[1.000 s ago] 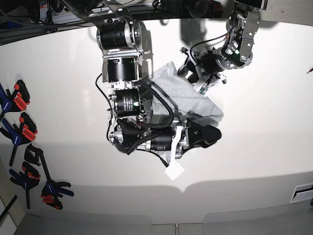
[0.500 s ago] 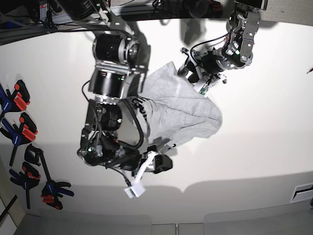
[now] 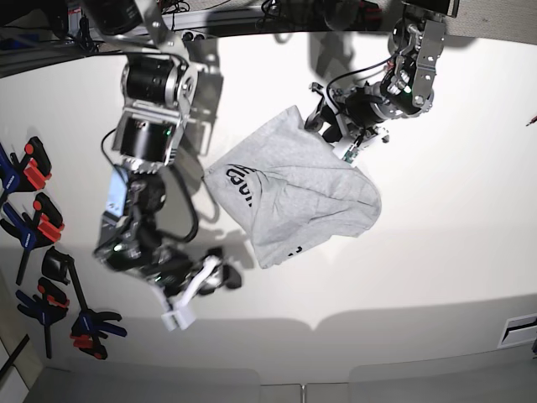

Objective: Fold the T-shirt properly
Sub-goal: 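Lift the bundled shirt with both grippers and flip it over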

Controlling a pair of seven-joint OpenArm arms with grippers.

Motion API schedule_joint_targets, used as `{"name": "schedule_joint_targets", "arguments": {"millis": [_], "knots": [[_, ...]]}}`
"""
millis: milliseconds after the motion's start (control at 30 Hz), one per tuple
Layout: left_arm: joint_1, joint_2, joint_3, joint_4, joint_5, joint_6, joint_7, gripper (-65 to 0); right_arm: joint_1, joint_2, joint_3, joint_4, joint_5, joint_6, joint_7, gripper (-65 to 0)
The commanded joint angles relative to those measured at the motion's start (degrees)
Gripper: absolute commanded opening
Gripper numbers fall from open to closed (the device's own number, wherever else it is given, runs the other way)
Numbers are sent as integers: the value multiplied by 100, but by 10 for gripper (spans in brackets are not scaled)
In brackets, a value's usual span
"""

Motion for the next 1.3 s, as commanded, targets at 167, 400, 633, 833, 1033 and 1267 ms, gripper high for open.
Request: {"name": "schedule_joint_targets", "arguments": {"millis": [167,400,633,833,1033,1267], "knots": [[-15,-15,-11,61,39,7,87,-419,-55,-94,-675,-162,-160,4,442,-251],[-15,-15,-11,61,39,7,85,-419,-55,-476,-839,-162,-413,-31,339,-268],[-15,-15,-11,61,42,7,87,-419,-55,-752,-831,-162,-1200,-625,317,-353],[-31,-15,-11,63,37,9,540,-419,-50,-750,-831,-160,-964,-623,20,-650],[-166,-20,-11,175,37,11,1425,-419,-81,-750,-831,39,551,33,-1217,-650],[-393,-17,-101,1027,396,472,1926,-419,-382,-750,-831,686,1836,232,-1840,-650]]}}
